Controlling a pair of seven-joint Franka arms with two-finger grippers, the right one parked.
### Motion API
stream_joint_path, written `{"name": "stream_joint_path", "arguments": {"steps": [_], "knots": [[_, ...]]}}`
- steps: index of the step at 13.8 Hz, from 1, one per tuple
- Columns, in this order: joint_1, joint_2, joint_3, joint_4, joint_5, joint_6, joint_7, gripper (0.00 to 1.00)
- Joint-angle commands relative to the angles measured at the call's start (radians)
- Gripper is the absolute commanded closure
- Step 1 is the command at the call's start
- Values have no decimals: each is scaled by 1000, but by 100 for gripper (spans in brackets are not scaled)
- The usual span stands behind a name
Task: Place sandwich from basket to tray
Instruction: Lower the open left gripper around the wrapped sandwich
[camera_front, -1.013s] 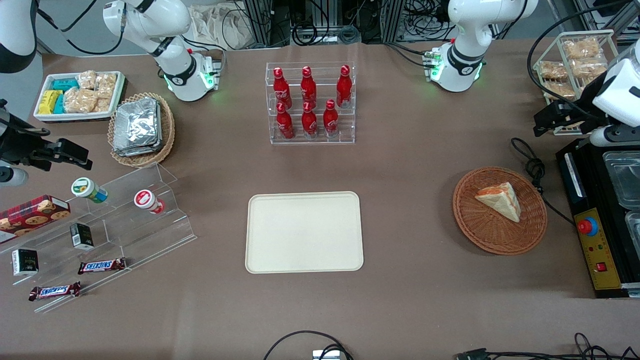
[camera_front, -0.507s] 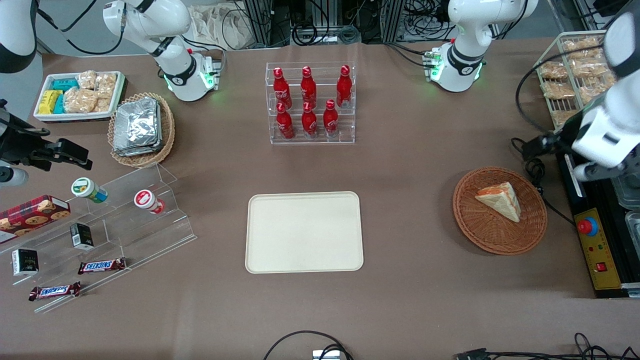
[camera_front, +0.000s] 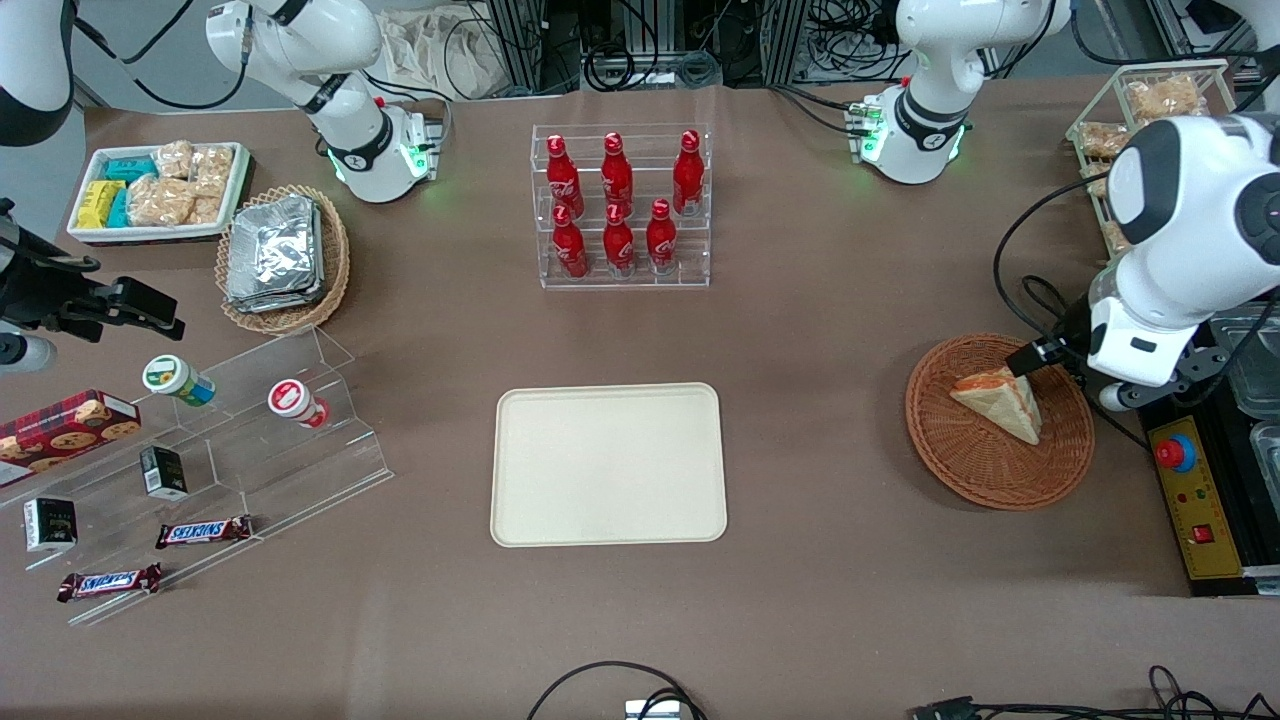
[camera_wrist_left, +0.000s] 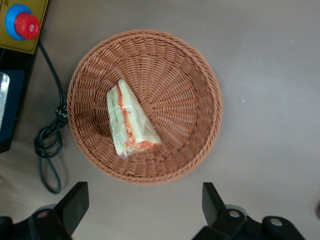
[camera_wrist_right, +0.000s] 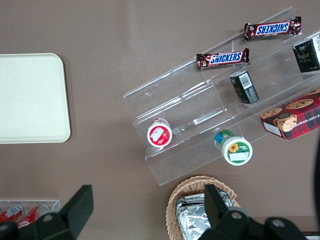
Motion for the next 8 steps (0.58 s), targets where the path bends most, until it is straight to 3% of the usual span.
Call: {"name": "stream_joint_path", "arguments": {"steps": [1, 8], "knots": [[4, -53, 20, -126, 12, 115, -73, 0], [27, -13, 30, -209, 19, 272, -242, 0]]}}
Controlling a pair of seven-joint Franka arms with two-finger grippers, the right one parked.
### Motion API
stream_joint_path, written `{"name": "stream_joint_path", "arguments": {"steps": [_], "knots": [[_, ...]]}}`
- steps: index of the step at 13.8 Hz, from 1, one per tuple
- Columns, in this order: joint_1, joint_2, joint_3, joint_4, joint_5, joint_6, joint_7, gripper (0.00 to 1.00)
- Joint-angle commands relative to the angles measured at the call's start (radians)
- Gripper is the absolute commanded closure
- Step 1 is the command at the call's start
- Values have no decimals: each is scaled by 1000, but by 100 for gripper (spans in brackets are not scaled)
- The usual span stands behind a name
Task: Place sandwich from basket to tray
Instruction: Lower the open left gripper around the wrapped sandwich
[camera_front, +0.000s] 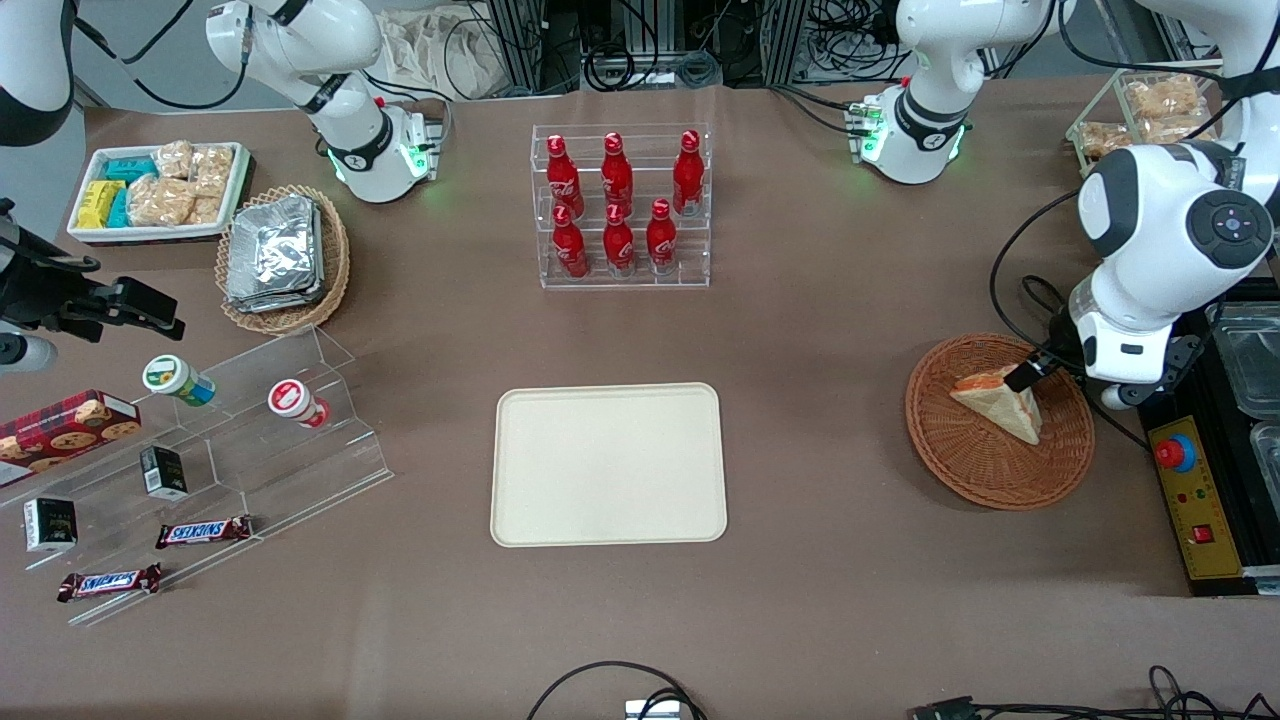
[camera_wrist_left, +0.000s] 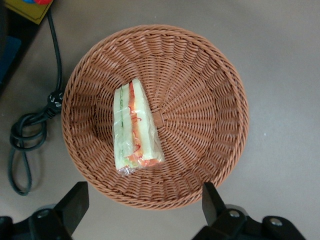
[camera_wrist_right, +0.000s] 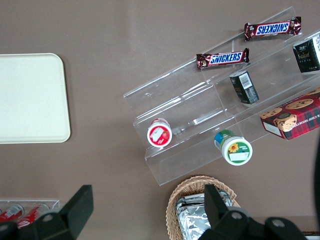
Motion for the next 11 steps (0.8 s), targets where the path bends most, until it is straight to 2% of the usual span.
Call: {"name": "stream_joint_path", "arguments": {"steps": [1, 4, 11], "knots": [[20, 3, 1, -46, 17, 65, -46, 0], [49, 25, -1, -86, 44, 140, -84, 0], [47, 117, -1, -133, 44, 273, -218, 0]]}}
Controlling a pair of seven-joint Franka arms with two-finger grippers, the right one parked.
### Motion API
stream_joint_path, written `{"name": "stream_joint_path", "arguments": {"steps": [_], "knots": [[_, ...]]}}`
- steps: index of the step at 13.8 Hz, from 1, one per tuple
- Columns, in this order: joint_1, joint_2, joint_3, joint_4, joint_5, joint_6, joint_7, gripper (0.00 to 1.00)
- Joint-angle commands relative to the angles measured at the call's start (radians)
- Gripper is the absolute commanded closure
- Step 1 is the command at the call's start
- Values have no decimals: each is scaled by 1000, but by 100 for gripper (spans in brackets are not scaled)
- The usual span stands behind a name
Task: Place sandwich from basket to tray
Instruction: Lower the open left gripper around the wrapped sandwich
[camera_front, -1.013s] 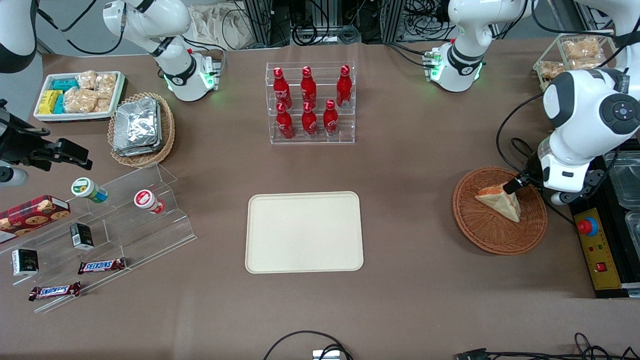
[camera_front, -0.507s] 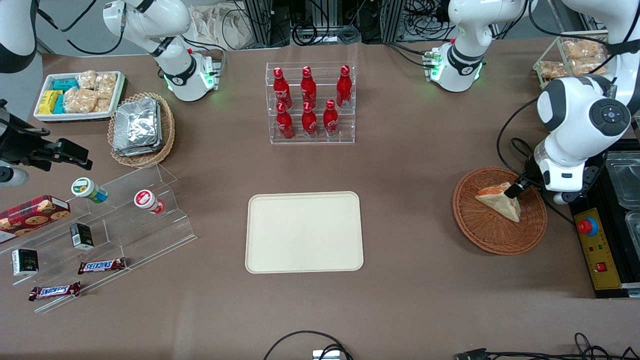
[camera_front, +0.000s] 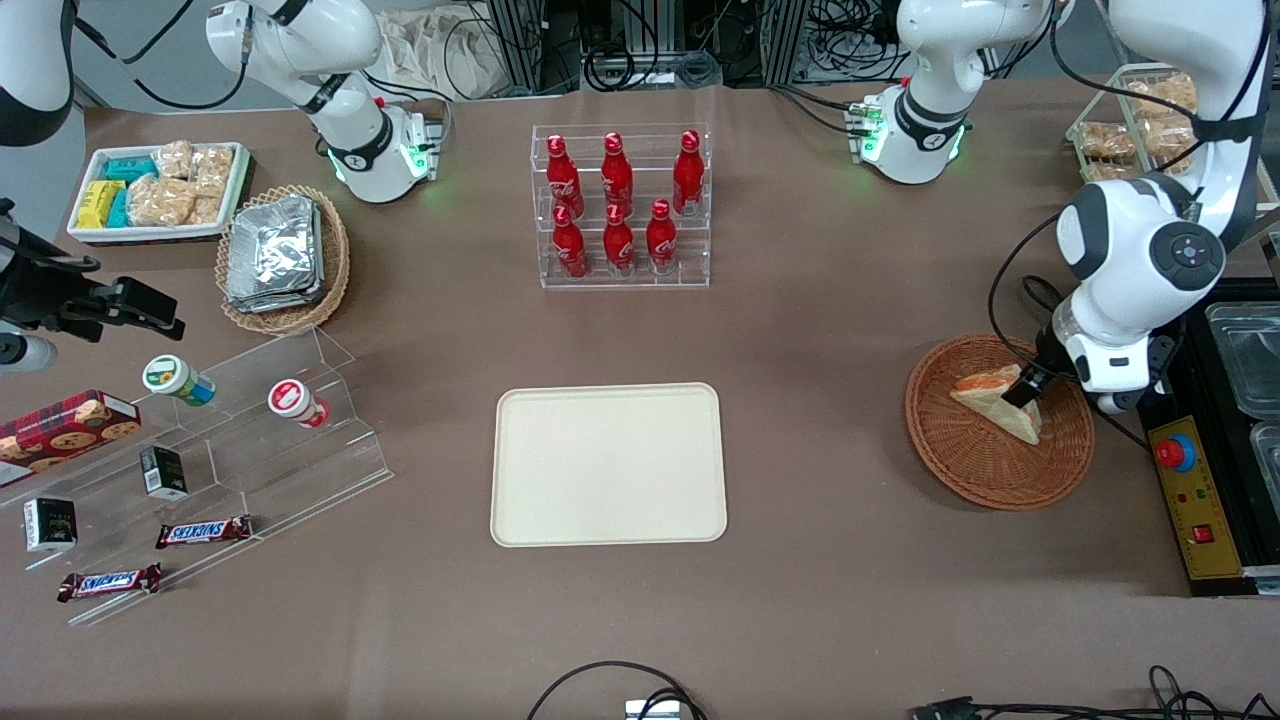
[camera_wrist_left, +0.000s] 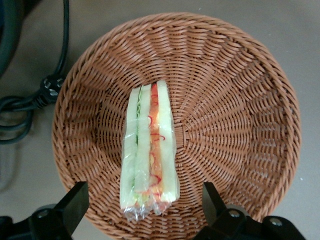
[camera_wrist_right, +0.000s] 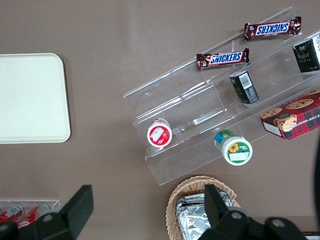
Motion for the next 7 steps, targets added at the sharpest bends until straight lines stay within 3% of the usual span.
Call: {"name": "stream_joint_path", "arguments": {"steps": [1, 7], "knots": [[-1, 24, -2, -37, 20, 79, -50, 0], [-1, 79, -2, -62, 20, 182, -83, 0]]}}
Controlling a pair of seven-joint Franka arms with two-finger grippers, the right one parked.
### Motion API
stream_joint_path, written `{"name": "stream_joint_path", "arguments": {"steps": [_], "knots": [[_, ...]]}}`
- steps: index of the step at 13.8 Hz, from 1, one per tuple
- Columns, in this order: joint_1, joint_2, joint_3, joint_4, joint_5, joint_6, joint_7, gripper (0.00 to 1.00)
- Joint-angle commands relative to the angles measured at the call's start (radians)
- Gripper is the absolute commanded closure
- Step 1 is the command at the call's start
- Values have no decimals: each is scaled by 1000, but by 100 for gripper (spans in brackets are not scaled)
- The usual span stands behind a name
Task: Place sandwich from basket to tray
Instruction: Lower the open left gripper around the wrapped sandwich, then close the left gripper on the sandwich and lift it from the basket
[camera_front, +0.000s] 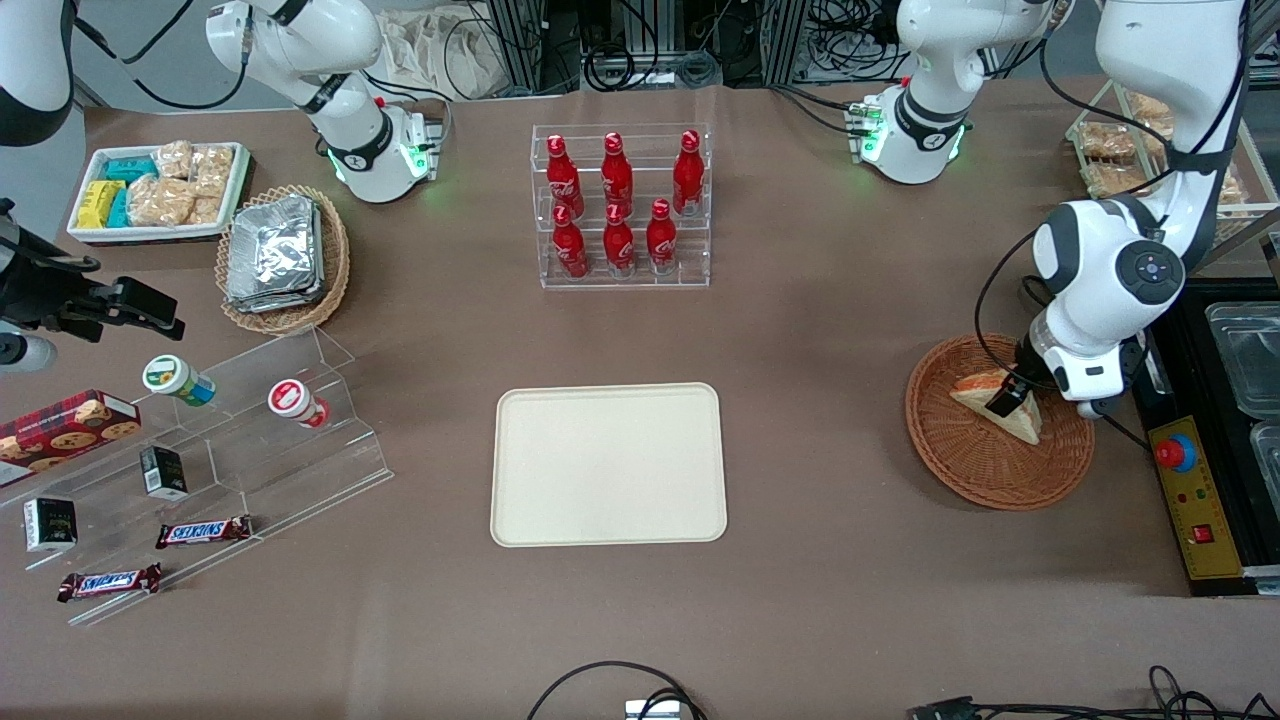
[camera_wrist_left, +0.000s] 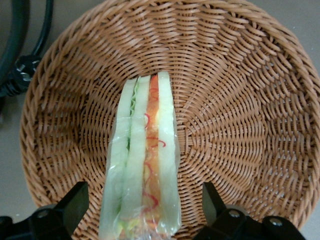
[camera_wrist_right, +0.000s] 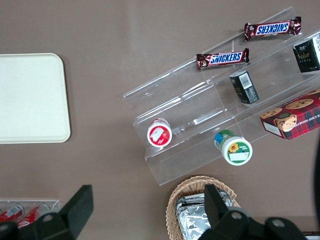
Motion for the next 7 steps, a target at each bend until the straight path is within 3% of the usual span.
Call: {"name": "stream_joint_path", "arguments": {"steps": [1, 5, 6, 7], "knots": [[-1, 13, -2, -17, 17, 43, -30, 0], [-1, 34, -2, -15, 21, 72, -29, 21], [-1, 34, -2, -15, 21, 72, -29, 38], [-1, 38, -2, -15, 33, 72, -26, 61]]}}
